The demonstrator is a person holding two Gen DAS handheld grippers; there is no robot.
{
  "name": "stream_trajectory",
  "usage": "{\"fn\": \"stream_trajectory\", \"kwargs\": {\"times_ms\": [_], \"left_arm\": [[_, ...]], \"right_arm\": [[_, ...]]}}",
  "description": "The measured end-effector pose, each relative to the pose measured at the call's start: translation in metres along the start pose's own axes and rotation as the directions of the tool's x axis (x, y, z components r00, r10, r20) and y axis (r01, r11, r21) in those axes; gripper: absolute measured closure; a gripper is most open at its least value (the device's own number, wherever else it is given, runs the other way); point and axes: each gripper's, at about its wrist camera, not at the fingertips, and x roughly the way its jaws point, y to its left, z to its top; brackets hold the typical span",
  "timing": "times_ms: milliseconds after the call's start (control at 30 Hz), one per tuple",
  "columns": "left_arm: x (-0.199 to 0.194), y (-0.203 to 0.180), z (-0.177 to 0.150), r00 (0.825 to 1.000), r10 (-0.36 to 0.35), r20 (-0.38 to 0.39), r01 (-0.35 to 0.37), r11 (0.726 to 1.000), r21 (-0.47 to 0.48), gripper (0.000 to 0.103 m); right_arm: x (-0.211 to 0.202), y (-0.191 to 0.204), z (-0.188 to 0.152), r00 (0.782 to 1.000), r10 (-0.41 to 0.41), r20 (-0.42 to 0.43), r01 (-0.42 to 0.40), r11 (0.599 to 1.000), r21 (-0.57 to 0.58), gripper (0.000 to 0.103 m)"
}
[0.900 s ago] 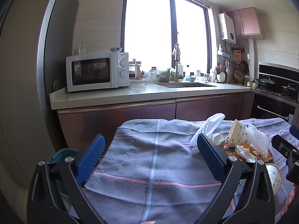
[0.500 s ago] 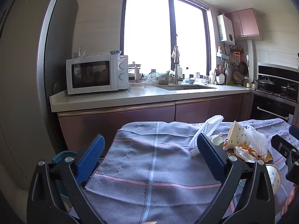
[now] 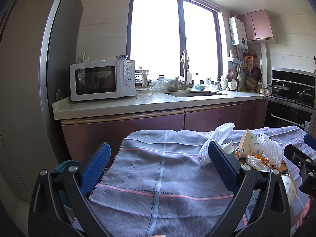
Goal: Collect trash
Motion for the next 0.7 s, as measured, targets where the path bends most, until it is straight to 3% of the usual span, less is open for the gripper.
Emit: {"fn": "stream_trajectory", "kwargs": {"times_ms": [700], "left_arm": [[-0.0008, 0.0027, -0.0042, 1.000, 0.002, 0.003, -0.002, 1.000, -0.006, 0.006]], "right_arm": [[-0.0013, 0.0008, -0.0019, 1.000, 0.004, 0.000, -0.004, 1.000, 0.000, 0.007]]}}
